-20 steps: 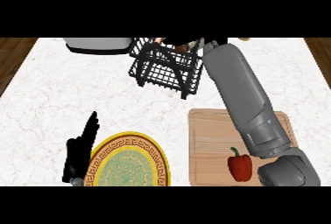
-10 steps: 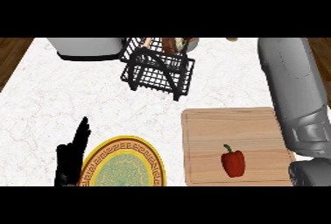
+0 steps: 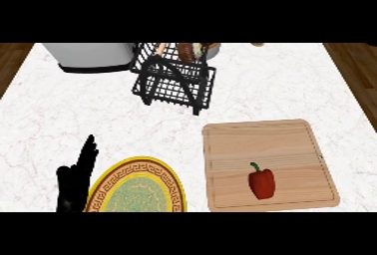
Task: Pick the cupcake from the cutting board and place it in the tiered basket
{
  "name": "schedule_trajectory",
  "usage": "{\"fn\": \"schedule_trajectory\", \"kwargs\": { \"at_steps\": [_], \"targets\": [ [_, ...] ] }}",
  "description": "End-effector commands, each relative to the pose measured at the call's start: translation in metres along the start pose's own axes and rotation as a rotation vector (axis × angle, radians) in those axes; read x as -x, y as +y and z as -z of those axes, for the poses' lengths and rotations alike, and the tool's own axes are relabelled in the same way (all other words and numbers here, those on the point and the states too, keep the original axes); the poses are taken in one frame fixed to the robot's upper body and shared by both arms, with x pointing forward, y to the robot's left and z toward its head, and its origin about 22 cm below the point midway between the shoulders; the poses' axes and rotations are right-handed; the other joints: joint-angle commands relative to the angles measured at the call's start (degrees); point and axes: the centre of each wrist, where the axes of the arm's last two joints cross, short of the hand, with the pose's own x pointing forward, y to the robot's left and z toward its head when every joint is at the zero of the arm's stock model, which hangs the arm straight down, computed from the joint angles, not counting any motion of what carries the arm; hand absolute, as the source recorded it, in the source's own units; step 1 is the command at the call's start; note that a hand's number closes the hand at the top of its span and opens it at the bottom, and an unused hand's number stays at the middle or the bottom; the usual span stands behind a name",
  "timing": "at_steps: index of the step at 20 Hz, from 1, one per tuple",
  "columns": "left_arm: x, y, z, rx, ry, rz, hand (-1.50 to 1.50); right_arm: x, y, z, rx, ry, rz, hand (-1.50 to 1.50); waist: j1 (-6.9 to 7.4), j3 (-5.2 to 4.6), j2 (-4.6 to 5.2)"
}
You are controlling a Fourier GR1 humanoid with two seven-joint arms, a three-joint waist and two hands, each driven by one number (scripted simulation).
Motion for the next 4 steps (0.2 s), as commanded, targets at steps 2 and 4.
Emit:
{"fn": "schedule_trajectory", "kwargs": {
  "at_steps": [2, 4],
  "targets": [
    [-0.007, -0.008, 0.006, 0.025, -0.018, 0.003, 0.0, 0.019, -0.094, -0.013, -0.049, -0.001, -0.003, -1.5, 1.1, 0.02, 0.53],
    [0.002, -0.001, -0.01, 0.034, -0.031, 0.027, 0.0, 0.008, -0.131, -0.015, -0.059, -0.038, 0.007, -1.5, 1.69, 0.01, 0.53]
  ]
}}
